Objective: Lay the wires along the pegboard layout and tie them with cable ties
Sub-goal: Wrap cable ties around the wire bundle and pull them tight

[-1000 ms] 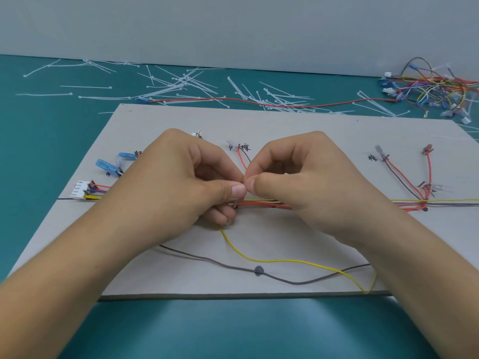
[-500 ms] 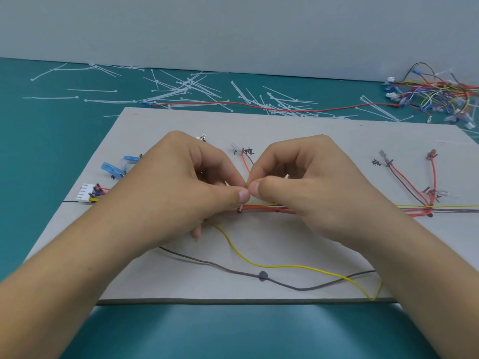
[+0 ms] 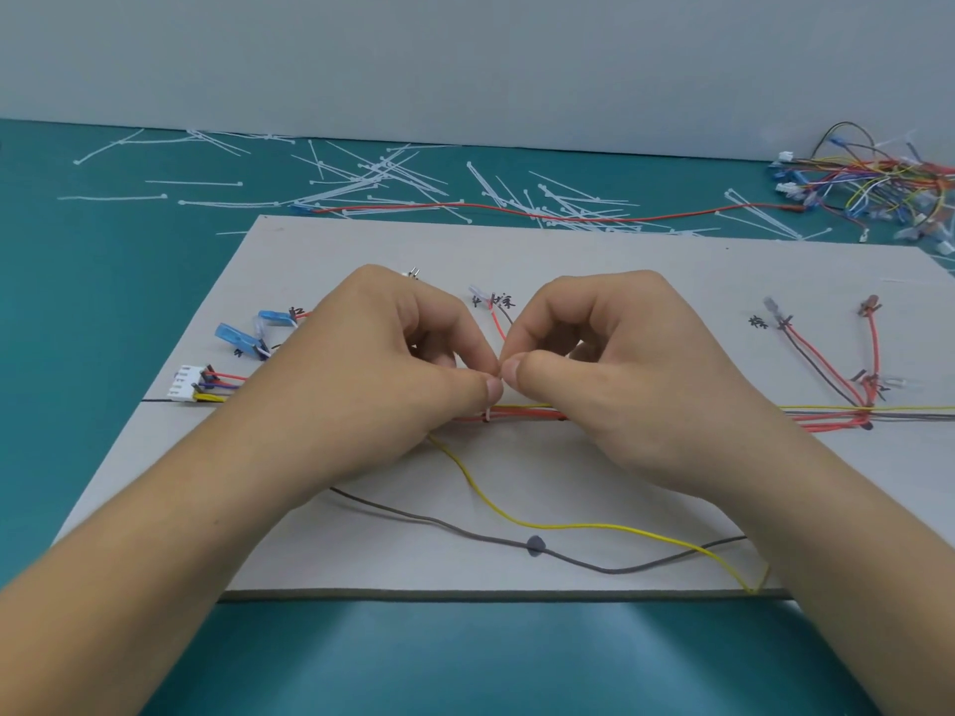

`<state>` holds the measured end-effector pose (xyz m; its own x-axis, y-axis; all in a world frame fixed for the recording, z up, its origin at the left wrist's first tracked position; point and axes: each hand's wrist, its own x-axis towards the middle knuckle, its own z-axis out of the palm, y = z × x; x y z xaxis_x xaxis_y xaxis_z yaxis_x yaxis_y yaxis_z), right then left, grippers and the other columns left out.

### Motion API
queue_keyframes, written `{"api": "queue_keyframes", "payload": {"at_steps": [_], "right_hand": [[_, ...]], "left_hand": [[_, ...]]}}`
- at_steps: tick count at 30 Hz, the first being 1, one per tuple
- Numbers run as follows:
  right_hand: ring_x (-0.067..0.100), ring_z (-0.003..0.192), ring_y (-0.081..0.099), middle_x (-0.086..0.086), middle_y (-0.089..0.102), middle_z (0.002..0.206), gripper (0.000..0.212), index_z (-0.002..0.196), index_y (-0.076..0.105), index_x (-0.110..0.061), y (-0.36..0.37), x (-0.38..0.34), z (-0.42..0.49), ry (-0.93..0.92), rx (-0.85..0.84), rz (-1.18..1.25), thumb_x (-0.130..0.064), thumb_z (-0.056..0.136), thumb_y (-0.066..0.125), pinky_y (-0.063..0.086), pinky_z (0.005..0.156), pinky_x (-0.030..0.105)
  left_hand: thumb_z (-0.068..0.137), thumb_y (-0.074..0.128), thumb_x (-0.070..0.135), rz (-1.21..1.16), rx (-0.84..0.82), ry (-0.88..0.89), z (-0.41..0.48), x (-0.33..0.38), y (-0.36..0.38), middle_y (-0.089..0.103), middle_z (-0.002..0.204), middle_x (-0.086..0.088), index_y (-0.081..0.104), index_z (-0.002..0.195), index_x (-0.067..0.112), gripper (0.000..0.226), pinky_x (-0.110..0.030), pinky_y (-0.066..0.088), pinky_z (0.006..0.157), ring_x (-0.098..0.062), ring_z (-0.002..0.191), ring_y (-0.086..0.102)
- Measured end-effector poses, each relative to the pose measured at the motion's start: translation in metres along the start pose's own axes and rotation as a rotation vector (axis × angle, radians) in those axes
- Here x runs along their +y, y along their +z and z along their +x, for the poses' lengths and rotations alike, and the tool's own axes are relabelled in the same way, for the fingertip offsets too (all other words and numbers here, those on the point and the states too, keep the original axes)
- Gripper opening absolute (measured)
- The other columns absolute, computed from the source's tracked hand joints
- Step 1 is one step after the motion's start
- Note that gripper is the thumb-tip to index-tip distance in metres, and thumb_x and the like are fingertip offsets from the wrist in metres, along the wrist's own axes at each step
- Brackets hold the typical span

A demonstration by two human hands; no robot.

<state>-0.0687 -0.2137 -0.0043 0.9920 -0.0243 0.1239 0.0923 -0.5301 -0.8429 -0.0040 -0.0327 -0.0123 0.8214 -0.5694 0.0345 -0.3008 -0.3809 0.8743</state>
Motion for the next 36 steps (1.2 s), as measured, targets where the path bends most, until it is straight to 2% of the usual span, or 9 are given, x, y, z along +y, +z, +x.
{"api": "queue_keyframes", "payload": {"at_steps": [6,10,12,16,20,23,29,36], "right_hand": [[0.003,0.048,0.049,-0.009,0.061,0.062,0.018,0.07,0.07,-0.02,-0.0007,0.0005,-0.0004,-0.069,0.052,-0.083,-0.005,0.081,0.07,0.034,0.048,0.009],[0.011,0.068,0.058,-0.008,0.062,0.075,0.014,0.074,0.069,-0.018,0.003,0.002,0.0002,-0.161,0.106,-0.165,-0.007,0.081,0.071,0.038,0.06,0.013],[0.013,0.072,0.059,-0.007,0.062,0.079,0.012,0.075,0.069,-0.017,0.0047,0.0027,0.0005,-0.193,0.113,-0.189,-0.007,0.081,0.071,0.039,0.061,0.014],[0.015,0.074,0.059,-0.008,0.059,0.079,0.012,0.075,0.068,-0.018,0.005,0.004,0.0008,-0.216,0.116,-0.208,-0.008,0.081,0.071,0.04,0.061,0.015],[0.016,0.073,0.058,-0.008,0.058,0.079,0.011,0.076,0.068,-0.016,0.0054,0.0039,0.0008,-0.232,0.113,-0.214,-0.007,0.081,0.071,0.04,0.06,0.016],[0.016,0.072,0.058,-0.008,0.058,0.079,0.011,0.076,0.067,-0.015,0.0048,0.0035,0.0012,-0.246,0.122,-0.223,-0.006,0.081,0.07,0.039,0.06,0.015],[0.015,0.073,0.057,-0.01,0.058,0.078,0.014,0.075,0.067,-0.017,0.0032,0.0028,0.0019,-0.252,0.153,-0.223,-0.005,0.082,0.07,0.037,0.061,0.012],[0.015,0.072,0.057,-0.011,0.058,0.078,0.013,0.076,0.067,-0.014,0.0026,0.0011,0.0026,-0.27,0.213,-0.195,-0.003,0.082,0.07,0.037,0.06,0.01]], "left_hand": [[0.065,0.077,0.036,0.001,0.001,0.011,0.0,0.0003,0.0002,0.053,0.047,0.007,0.08,0.075,0.031,0.012,-0.015,0.031,0.04,-0.007,0.041,0.04],[0.065,0.078,0.036,-0.019,0.008,0.006,0.0026,0.0001,-0.0005,0.051,0.047,0.007,0.08,0.074,0.03,0.011,-0.015,0.03,0.04,-0.007,0.041,0.039],[0.067,0.081,0.034,-0.005,0.004,-0.004,0.003,0.0001,-0.0013,0.051,0.048,0.007,0.08,0.073,0.031,0.007,-0.016,0.03,0.041,-0.008,0.043,0.039],[0.081,0.086,0.019,0.027,-0.005,-0.021,0.0034,-0.0006,-0.0017,0.051,0.049,0.007,0.08,0.074,0.028,0.013,-0.017,0.03,0.042,-0.008,0.043,0.04],[0.081,0.084,0.018,0.047,-0.004,-0.029,0.0038,0.0005,-0.0005,0.048,0.048,0.009,0.078,0.074,0.026,0.012,-0.016,0.029,0.043,-0.009,0.043,0.039],[0.081,0.084,0.017,0.054,-0.002,-0.033,0.0025,0.0014,-0.0003,0.048,0.047,0.007,0.078,0.074,0.025,0.012,-0.022,0.03,0.047,-0.01,0.043,0.039],[0.079,0.083,0.018,0.081,-0.005,-0.052,0.0031,0.0033,0.004,0.046,0.045,0.009,0.077,0.072,0.026,0.012,-0.025,0.03,0.054,-0.009,0.044,0.038],[0.079,0.082,0.018,0.12,-0.017,-0.06,0.003,0.003,0.0044,0.056,0.047,0.005,0.077,0.072,0.027,0.012,-0.024,0.034,0.054,-0.008,0.043,0.044]]}}
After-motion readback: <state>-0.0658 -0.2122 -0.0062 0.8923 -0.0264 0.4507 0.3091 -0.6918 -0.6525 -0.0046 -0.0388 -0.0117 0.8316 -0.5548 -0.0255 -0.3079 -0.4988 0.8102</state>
